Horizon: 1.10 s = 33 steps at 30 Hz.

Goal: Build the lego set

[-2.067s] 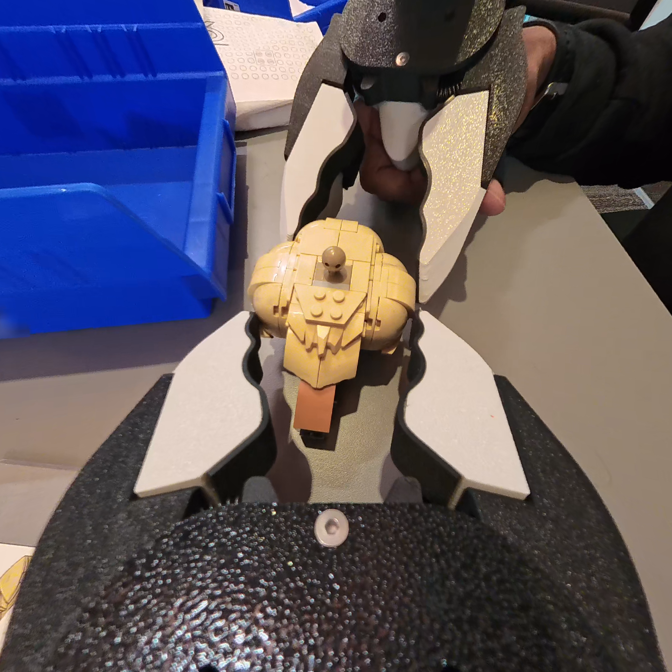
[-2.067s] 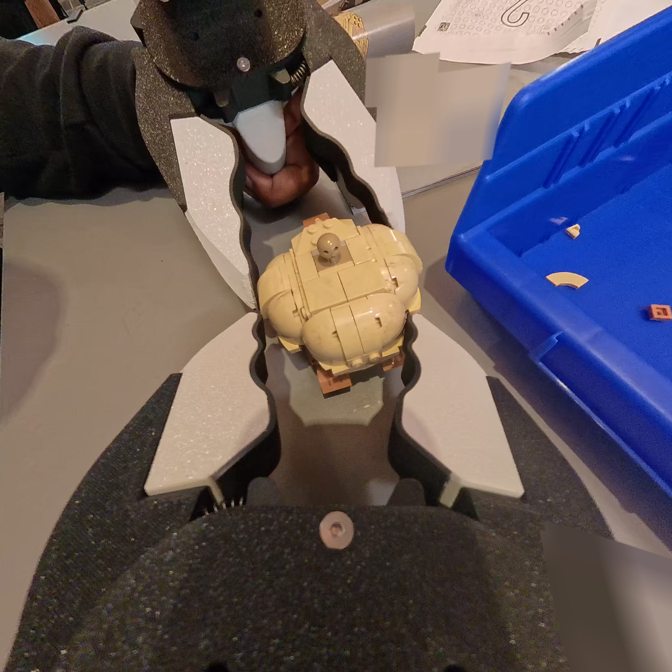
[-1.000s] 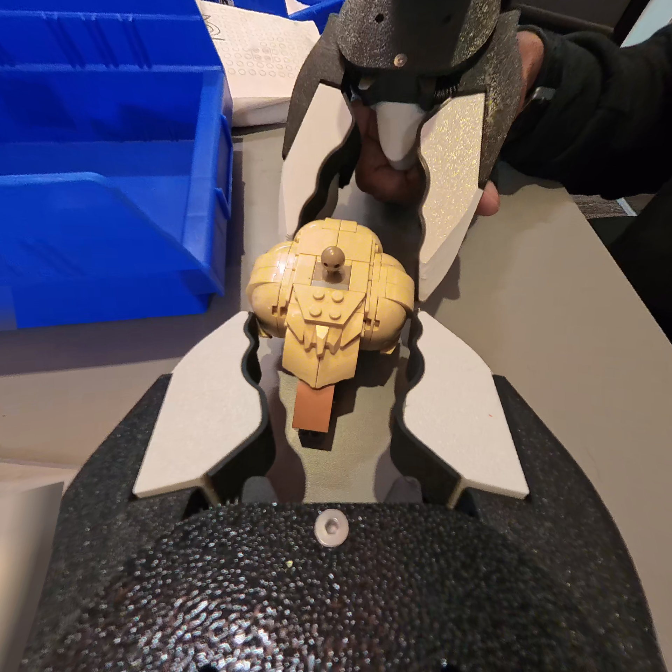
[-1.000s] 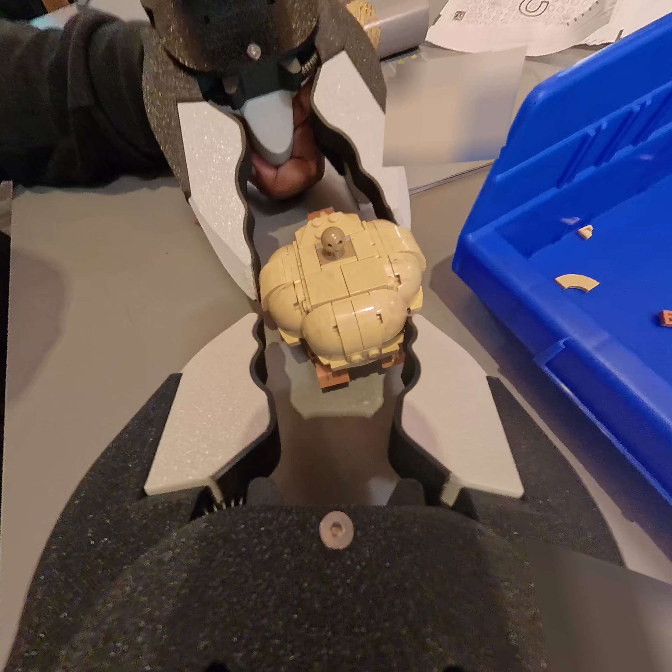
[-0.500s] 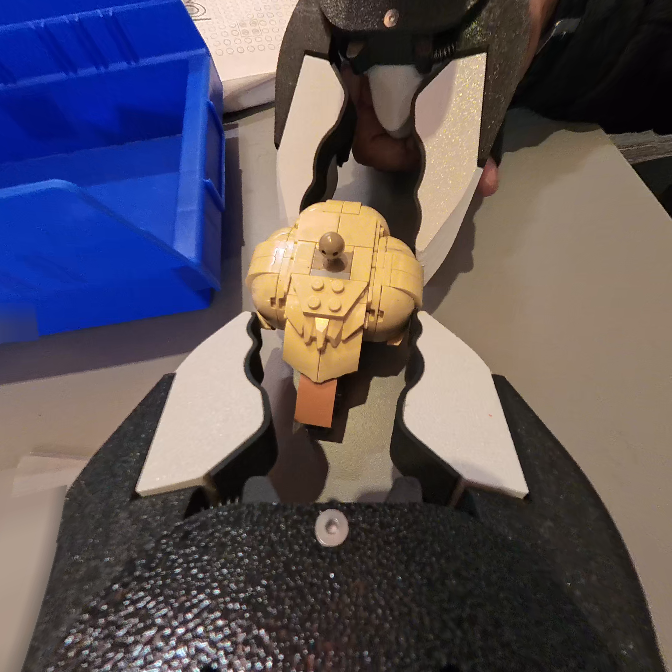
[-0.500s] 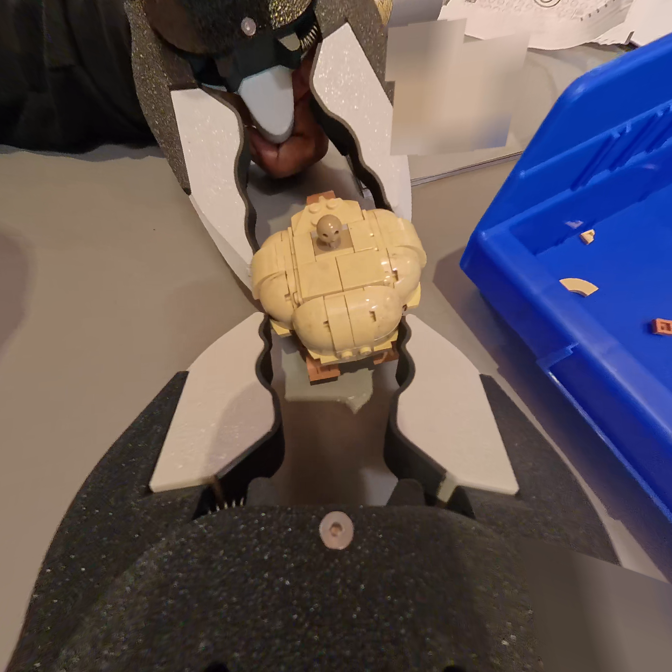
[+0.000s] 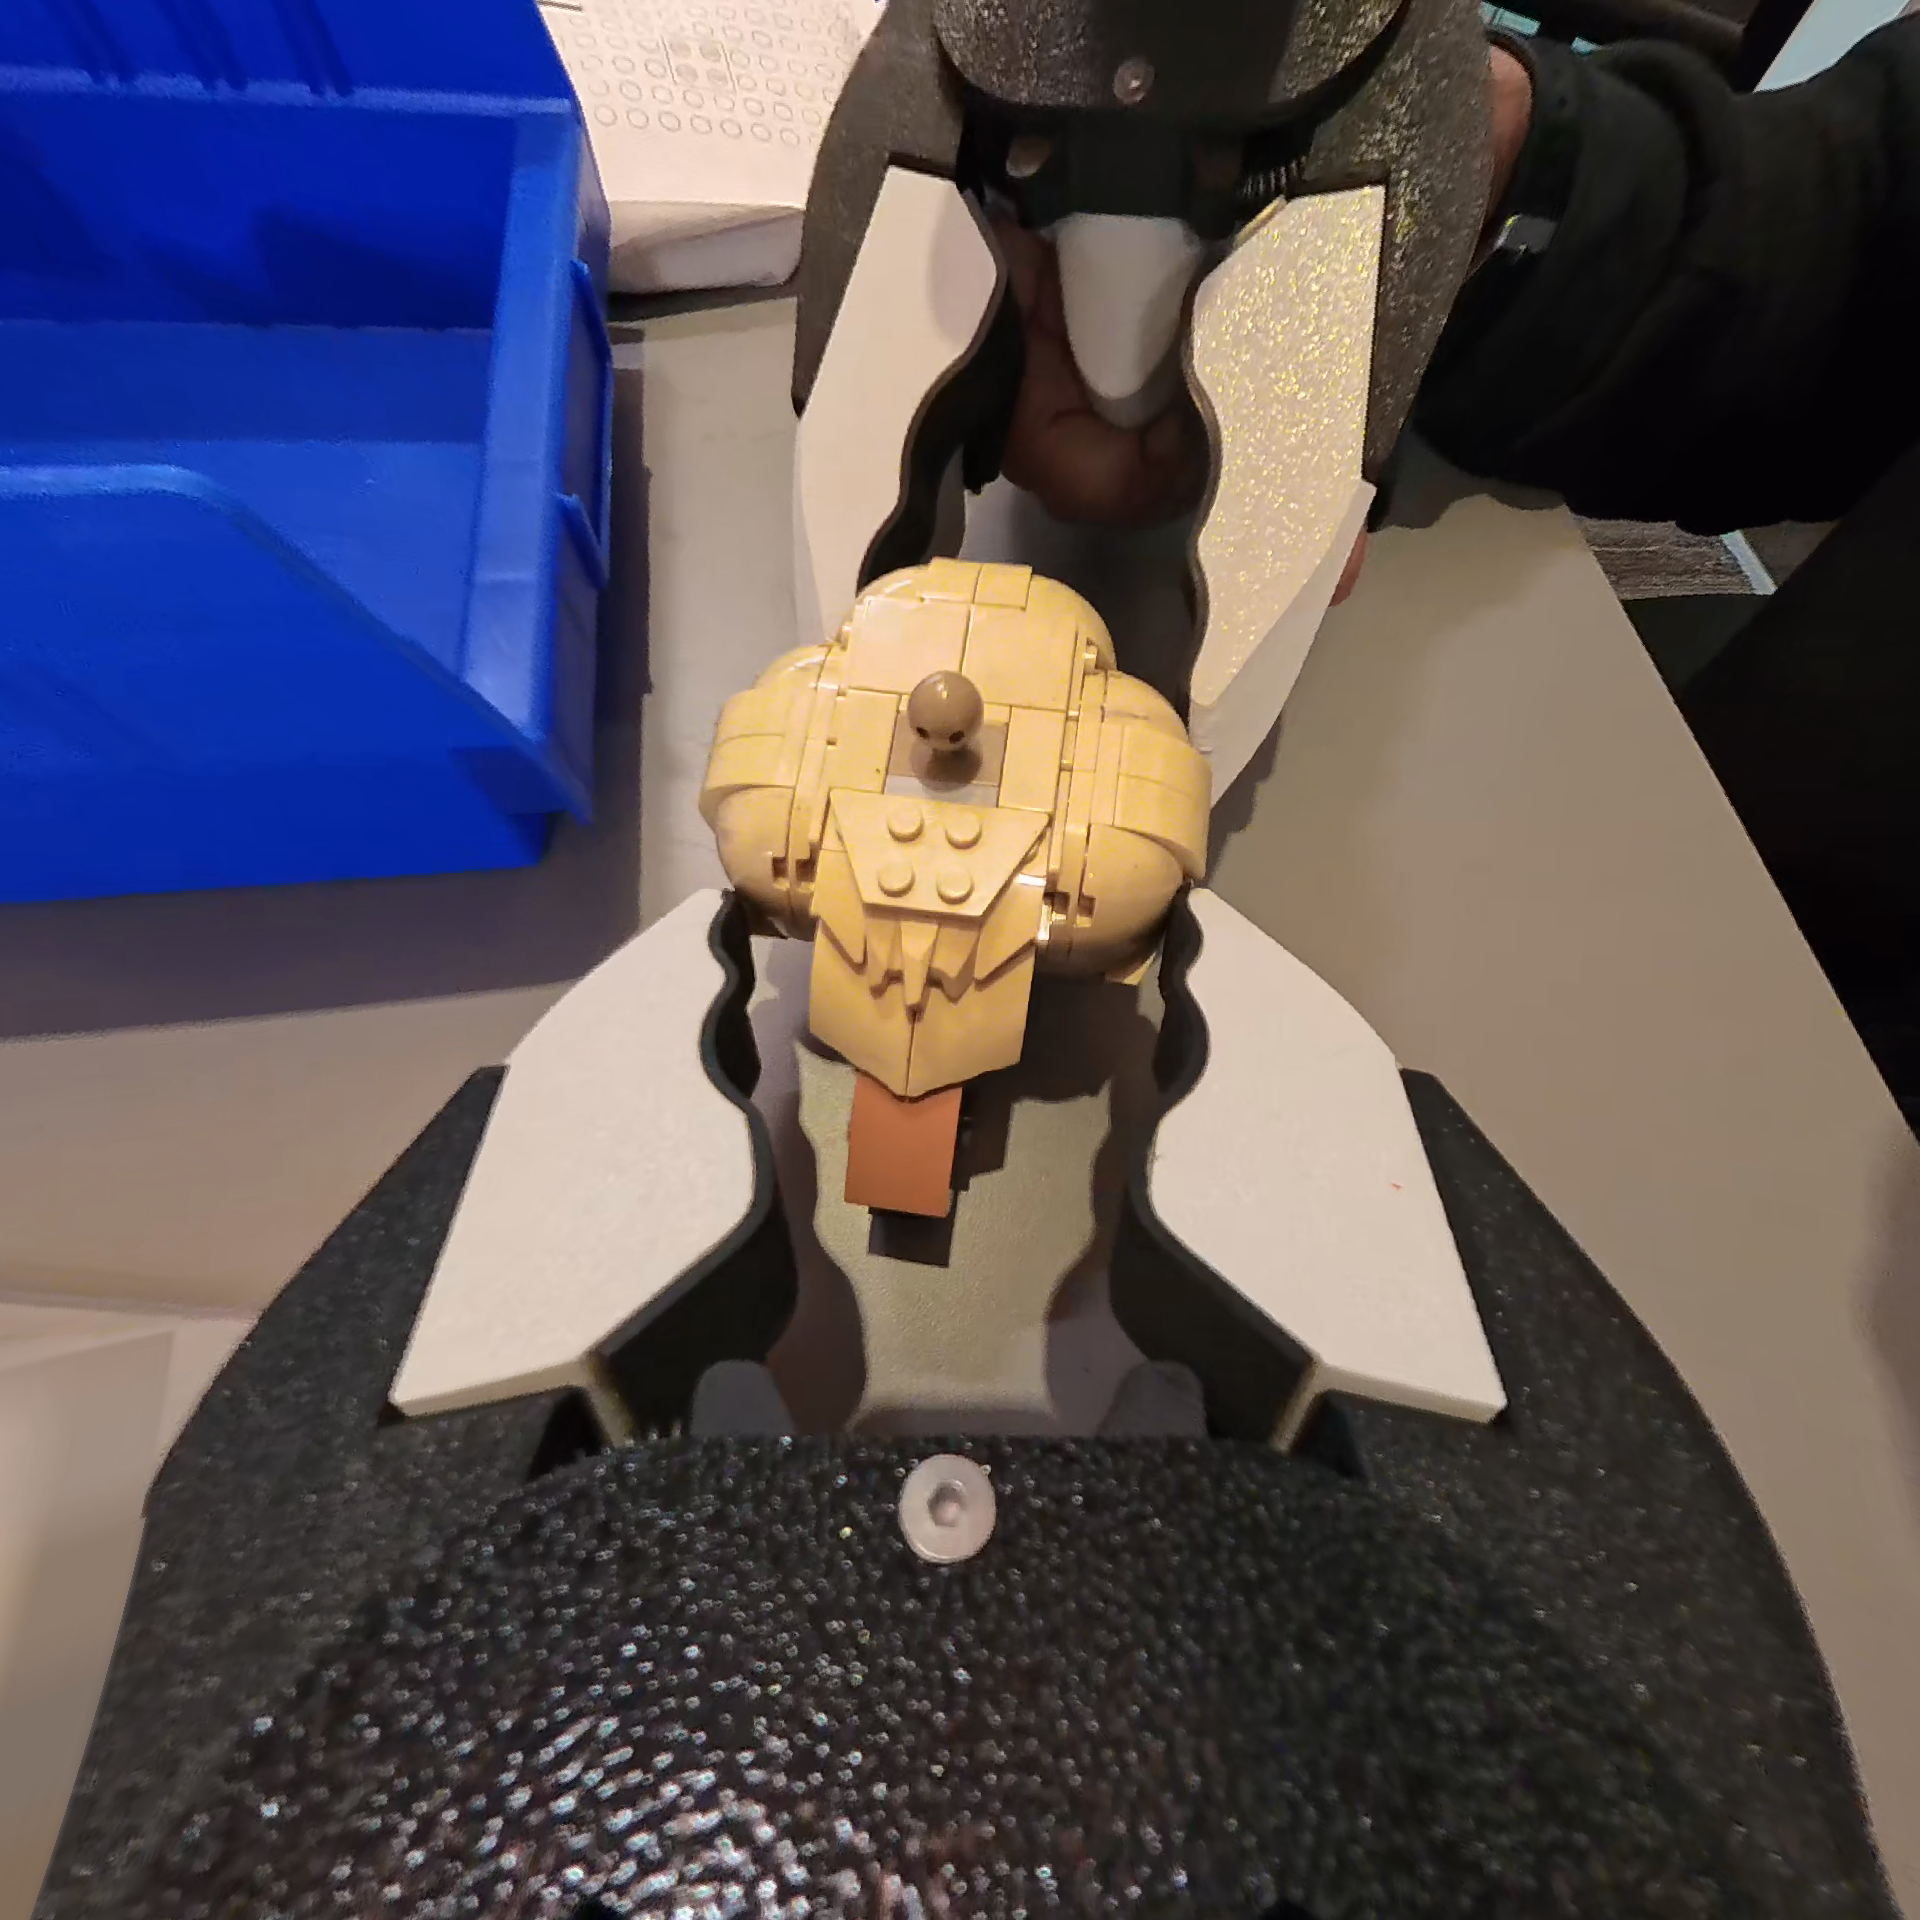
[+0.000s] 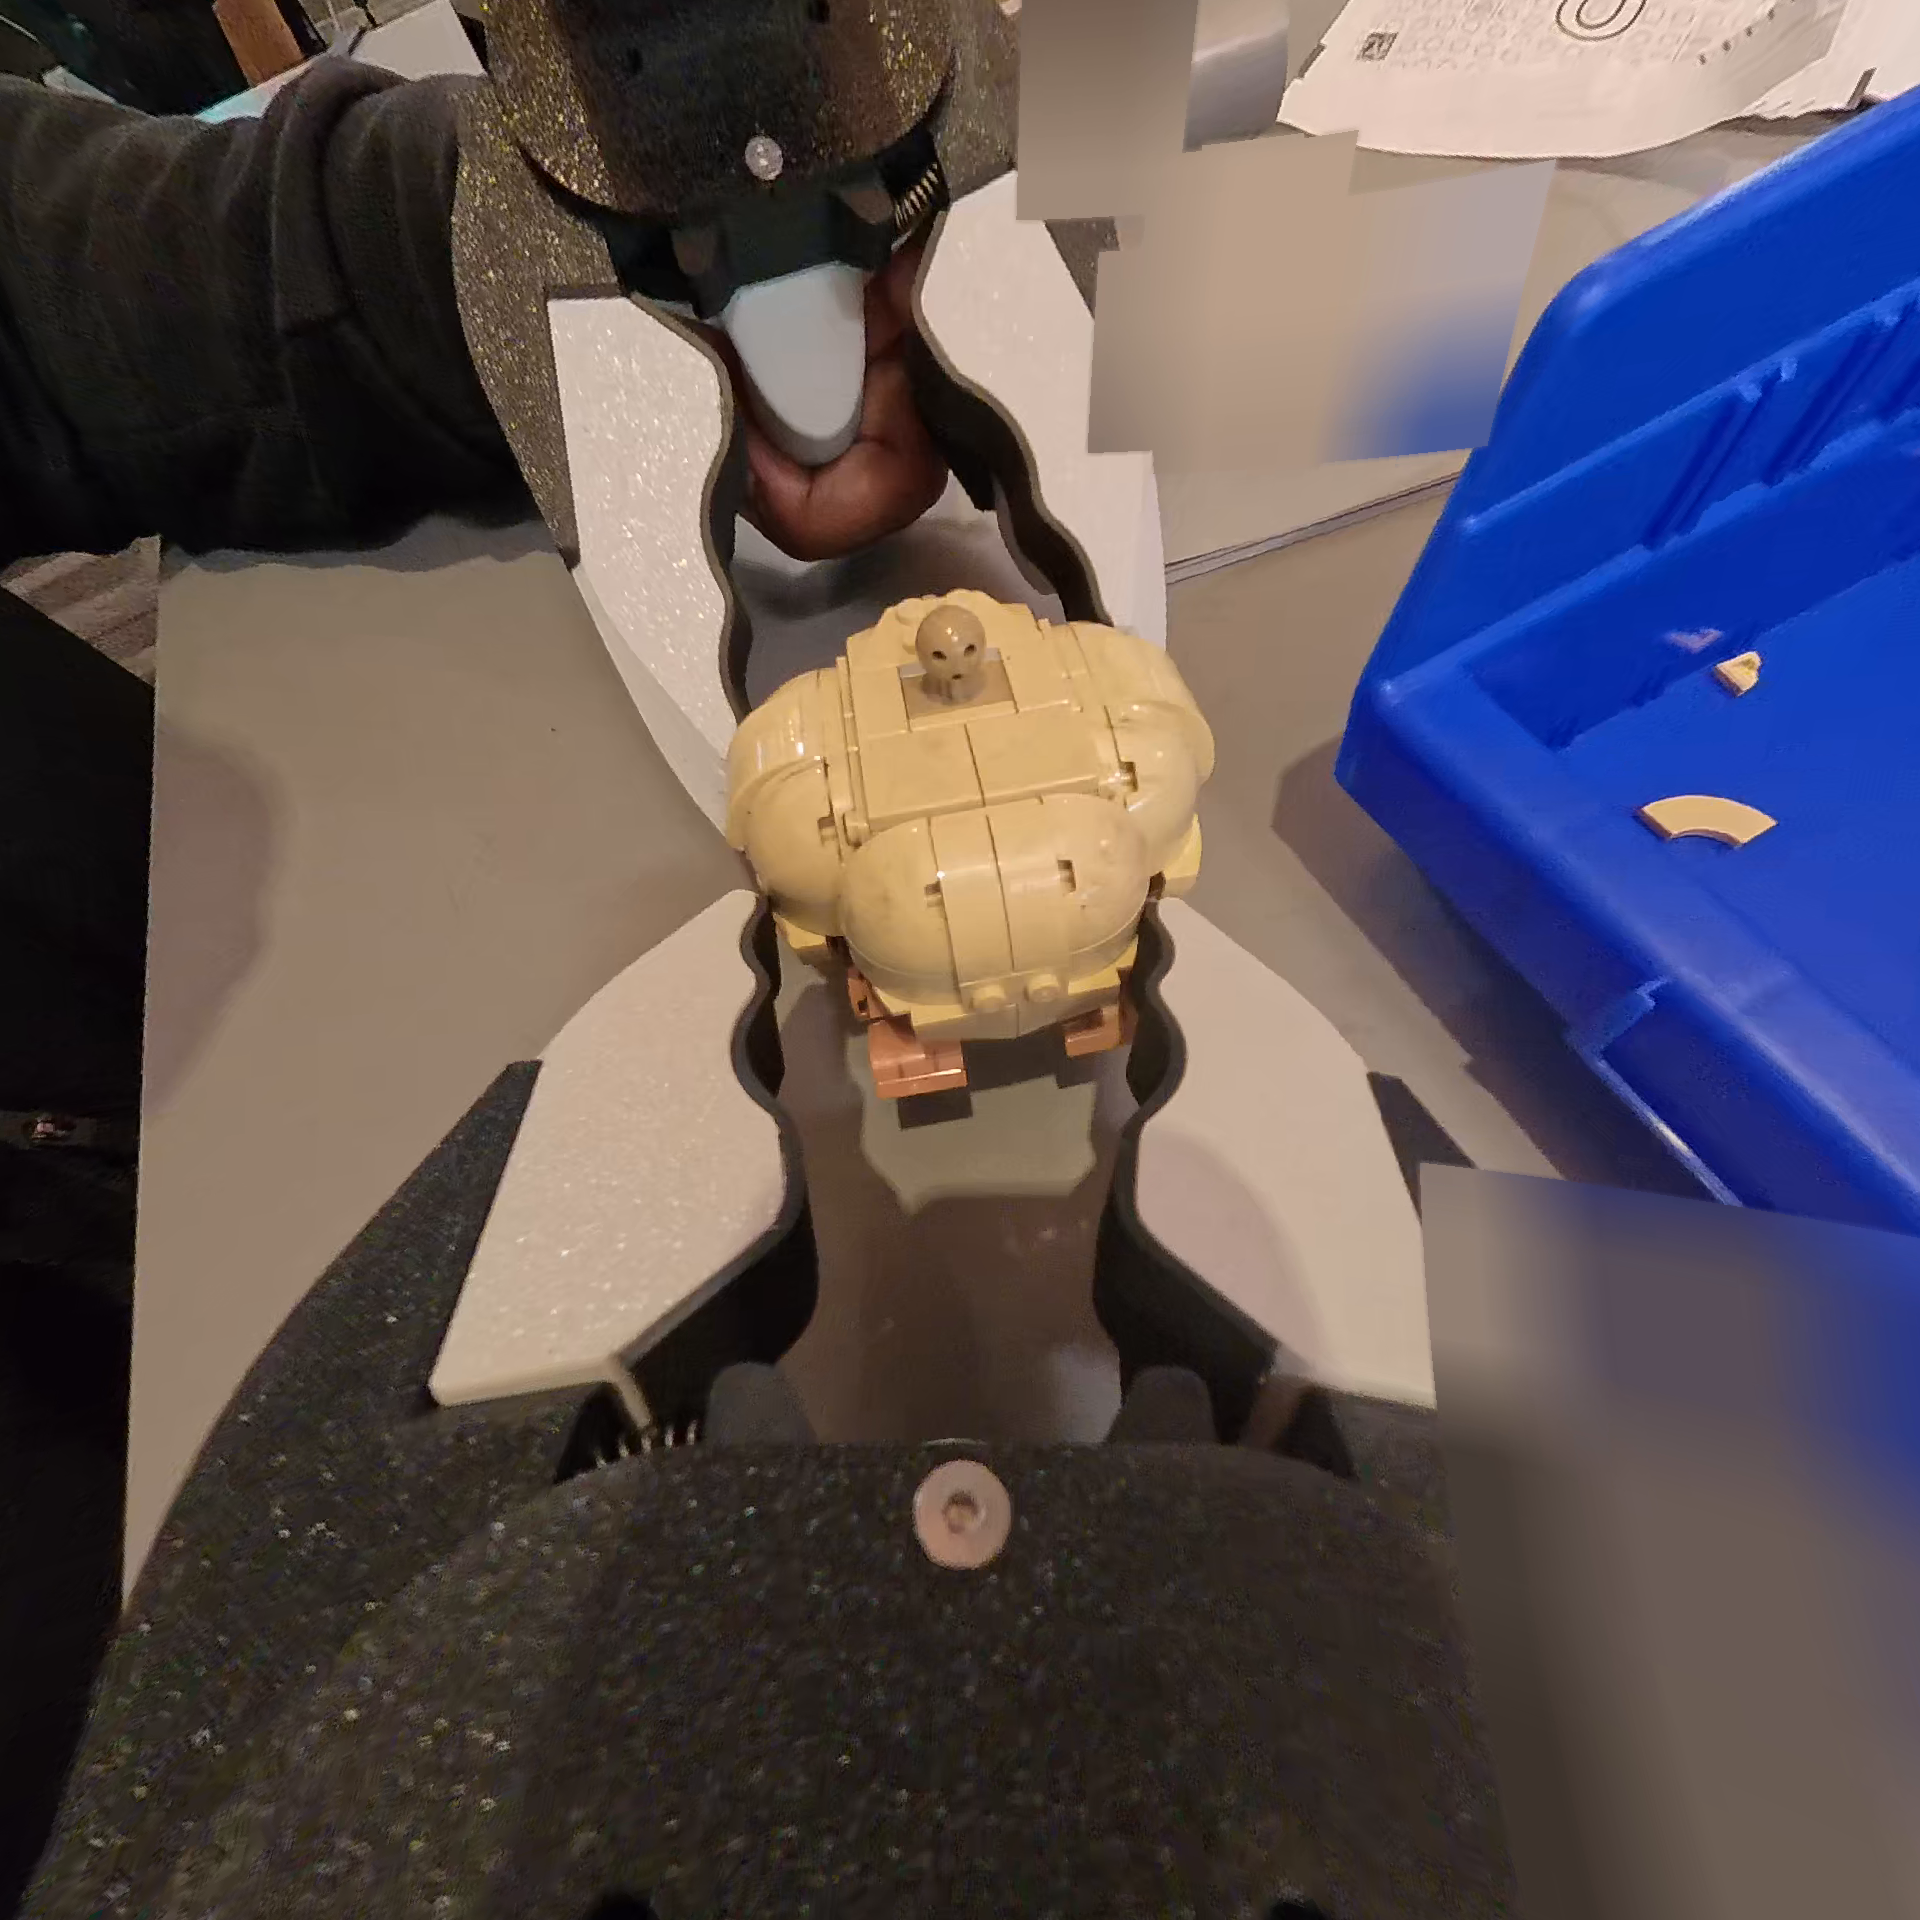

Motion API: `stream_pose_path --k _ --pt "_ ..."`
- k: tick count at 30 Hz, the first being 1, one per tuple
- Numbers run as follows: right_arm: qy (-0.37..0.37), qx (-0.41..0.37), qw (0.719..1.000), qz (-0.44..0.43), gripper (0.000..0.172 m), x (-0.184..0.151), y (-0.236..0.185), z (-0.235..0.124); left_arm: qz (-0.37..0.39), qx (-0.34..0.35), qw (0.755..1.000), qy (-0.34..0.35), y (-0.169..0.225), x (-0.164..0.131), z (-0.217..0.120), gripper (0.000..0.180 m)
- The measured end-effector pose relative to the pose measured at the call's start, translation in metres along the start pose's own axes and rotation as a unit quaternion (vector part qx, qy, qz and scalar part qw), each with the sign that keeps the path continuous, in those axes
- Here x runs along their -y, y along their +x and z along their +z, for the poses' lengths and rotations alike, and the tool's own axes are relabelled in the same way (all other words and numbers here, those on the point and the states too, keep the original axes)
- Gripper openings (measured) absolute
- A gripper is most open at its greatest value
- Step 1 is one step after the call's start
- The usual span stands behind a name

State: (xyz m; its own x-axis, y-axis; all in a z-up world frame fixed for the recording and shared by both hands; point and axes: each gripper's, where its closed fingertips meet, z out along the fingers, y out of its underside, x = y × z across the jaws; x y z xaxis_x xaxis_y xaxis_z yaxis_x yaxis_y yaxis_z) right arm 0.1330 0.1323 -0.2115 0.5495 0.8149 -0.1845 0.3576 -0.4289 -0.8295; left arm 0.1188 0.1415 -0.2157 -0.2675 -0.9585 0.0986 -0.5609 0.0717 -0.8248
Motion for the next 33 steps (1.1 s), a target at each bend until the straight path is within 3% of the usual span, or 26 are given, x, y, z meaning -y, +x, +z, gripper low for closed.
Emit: stream_pose_path --k 14,19,23,28,33 --pt "-0.011 0.005 1.0 0.012 0.065 -0.004 -0.002 0.005 -0.004 -0.003 1.0 -0.018 0.002 -0.006 0.0 0.075" --pt "-0.029 -0.01 0.999 -0.029 0.065 -0.011 -0.002 0.009 0.055 0.026 0.998 -0.031 0.0 -0.011 0.0 0.076" --pt "-0.05 -0.032 0.997 -0.052 0.076 -0.02 0.005 0.002 0.071 0.035 0.997 -0.028 0.0 -0.016 -0.006 0.076" --pt "-0.026 -0.027 0.998 -0.056 0.07 -0.015 0.005 -0.003 0.071 0.048 0.996 -0.036 -0.001 -0.031 -0.022 0.075" --pt "-0.051 -0.035 0.995 -0.08 0.066 -0.019 0.002 0.006 0.062 0.074 0.995 -0.038 -0.002 -0.037 -0.027 0.067"
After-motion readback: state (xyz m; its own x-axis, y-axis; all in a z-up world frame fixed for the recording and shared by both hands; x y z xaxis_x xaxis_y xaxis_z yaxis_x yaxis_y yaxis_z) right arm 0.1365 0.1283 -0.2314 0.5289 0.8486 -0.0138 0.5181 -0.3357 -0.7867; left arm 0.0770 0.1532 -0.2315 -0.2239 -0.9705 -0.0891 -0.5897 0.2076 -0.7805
